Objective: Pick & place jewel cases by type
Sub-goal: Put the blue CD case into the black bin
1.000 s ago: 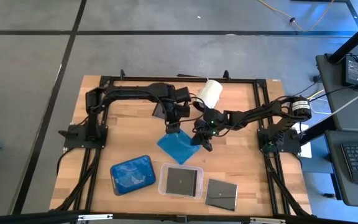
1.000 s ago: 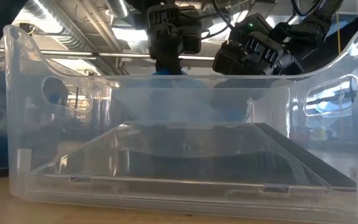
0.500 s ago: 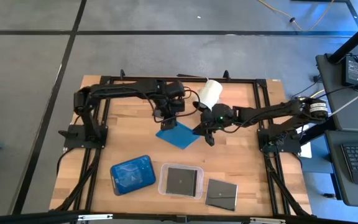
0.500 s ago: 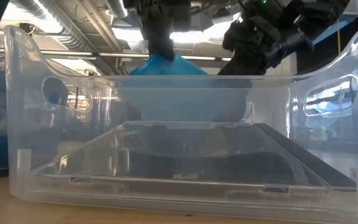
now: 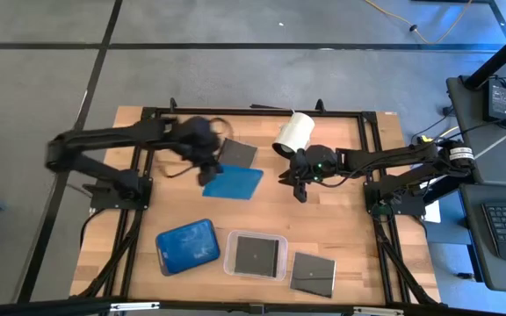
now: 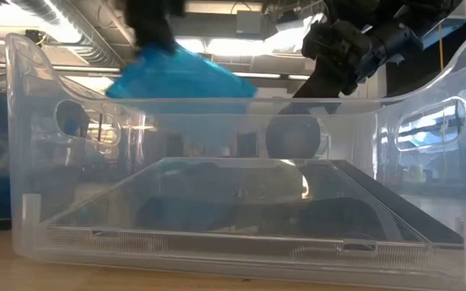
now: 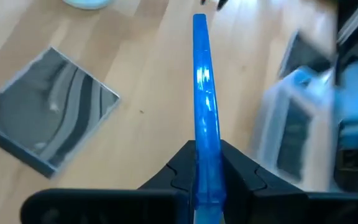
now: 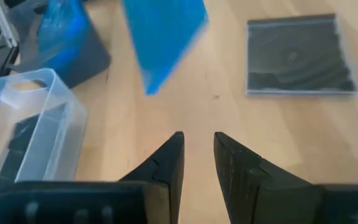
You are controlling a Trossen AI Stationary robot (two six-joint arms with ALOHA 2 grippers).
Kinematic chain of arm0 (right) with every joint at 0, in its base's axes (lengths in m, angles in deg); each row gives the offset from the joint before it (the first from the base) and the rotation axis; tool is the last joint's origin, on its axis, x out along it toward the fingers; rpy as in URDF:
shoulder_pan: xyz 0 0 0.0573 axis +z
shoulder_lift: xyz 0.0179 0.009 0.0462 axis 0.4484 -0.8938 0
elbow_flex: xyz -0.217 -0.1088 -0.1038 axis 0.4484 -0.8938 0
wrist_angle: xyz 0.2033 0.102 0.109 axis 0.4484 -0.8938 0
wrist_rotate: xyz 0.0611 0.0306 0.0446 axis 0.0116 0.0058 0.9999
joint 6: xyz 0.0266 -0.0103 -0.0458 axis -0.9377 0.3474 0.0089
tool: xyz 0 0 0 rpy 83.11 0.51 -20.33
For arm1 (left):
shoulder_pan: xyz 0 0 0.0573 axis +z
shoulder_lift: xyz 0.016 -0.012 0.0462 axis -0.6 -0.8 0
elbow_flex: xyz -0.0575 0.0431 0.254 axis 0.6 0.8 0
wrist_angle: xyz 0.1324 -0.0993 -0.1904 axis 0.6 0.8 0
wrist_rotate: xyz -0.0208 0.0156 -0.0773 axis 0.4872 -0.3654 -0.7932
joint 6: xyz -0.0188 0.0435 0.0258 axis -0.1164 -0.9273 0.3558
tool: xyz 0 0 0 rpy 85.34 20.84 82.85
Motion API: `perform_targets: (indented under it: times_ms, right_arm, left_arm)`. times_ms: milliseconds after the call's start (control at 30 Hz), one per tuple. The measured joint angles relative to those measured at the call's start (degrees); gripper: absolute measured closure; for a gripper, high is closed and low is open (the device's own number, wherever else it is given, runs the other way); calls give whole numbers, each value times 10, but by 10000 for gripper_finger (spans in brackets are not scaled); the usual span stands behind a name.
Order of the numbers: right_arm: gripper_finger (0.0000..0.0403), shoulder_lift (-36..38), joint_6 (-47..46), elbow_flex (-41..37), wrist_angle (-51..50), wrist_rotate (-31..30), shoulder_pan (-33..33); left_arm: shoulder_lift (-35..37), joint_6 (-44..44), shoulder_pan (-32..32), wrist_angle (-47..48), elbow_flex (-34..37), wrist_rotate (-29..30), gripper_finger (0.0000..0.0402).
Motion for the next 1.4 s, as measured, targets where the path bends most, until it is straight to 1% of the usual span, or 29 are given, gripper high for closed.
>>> perform_targets:
  times_ms: [67, 167, 333, 433, 567, 767, 900, 1133, 1267, 1333, 1400]
  right_arm:
    - [312, 4, 0, 0, 2, -13, -1]
    - [312, 7, -3, 0, 12, -20, -3]
    - [312, 6, -11, 0, 10, -22, -5]
    - [312, 6, -36, 0, 13, -31, -5]
    - [312, 6, -65, 0, 13, -32, -5]
    - [312, 6, -113, 0, 13, -32, -5]
    - [312, 6, -125, 0, 17, -33, -5]
    - [312, 6, -126, 0, 20, -33, -5]
    - [312, 6, -127, 0, 23, -33, -5]
    - [312, 6, -137, 0, 23, -34, -5]
    - [312, 6, -141, 0, 24, -34, -5]
  left_arm:
    - [67, 50, -10, -21, 48, 3, 360]
    - [166, 118, -37, -45, 113, 34, 357]
    - [315, 226, -130, -124, 215, 110, 364]
    - [383, 270, -192, -161, 258, 161, 362]
    - [438, 286, -280, -174, 301, 230, 359]
    - [452, 321, -411, -212, 361, 332, 363]
    - [441, 350, -503, -246, 386, 429, 357]
    - [391, 395, -657, -283, 387, 583, 364]
    - [354, 454, -735, -279, 387, 667, 360]
    - [333, 480, -769, -278, 387, 704, 360]
    - [317, 500, -798, -278, 387, 727, 364]
